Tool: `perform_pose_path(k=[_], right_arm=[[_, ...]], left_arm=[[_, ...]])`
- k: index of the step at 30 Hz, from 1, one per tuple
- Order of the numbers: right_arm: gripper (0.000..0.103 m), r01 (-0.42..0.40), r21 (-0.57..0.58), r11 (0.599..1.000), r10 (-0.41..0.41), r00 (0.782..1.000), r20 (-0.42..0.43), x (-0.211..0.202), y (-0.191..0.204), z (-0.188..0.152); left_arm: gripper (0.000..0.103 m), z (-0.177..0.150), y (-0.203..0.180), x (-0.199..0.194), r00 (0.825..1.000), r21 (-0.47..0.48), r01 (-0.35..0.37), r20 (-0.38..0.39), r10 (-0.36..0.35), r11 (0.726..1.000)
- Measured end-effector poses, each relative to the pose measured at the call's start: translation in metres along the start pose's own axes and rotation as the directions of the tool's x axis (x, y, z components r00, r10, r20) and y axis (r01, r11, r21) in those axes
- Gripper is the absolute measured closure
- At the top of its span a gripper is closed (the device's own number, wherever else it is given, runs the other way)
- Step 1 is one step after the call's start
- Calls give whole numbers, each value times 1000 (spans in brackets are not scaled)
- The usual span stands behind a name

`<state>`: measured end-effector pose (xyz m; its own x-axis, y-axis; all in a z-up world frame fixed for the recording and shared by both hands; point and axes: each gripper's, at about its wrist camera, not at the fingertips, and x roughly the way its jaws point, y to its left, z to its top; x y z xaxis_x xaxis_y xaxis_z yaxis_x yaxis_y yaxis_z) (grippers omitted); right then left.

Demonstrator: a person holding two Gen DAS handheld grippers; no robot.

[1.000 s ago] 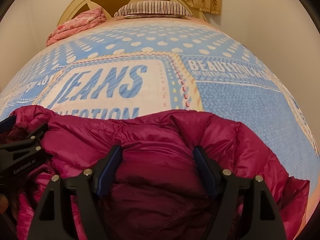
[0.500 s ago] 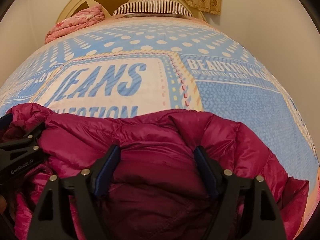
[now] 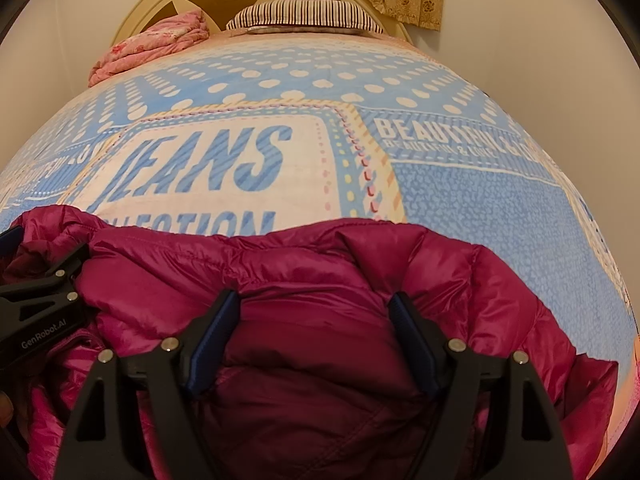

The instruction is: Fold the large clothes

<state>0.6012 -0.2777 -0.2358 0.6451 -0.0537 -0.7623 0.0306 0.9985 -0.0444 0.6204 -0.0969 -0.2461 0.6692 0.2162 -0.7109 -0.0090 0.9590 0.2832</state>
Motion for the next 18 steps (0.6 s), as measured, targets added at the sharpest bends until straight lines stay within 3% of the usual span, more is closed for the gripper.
perform_pose_path(k=[13, 16, 18], right_arm=[[21, -7, 3, 1000, 7, 1000, -4, 1, -1, 1], [13, -35, -7, 999, 35, 999, -11, -6, -7, 3], [5, -5, -31, 1000, 5, 1000, 6, -19, -12, 2]], left_arm=[[3, 2, 0, 1, 1000, 6, -6, -4, 6, 1000], [3, 5, 5, -11, 1000, 35, -7, 5, 7, 999], [3, 5, 16, -38, 998, 49, 2, 69, -5, 999]])
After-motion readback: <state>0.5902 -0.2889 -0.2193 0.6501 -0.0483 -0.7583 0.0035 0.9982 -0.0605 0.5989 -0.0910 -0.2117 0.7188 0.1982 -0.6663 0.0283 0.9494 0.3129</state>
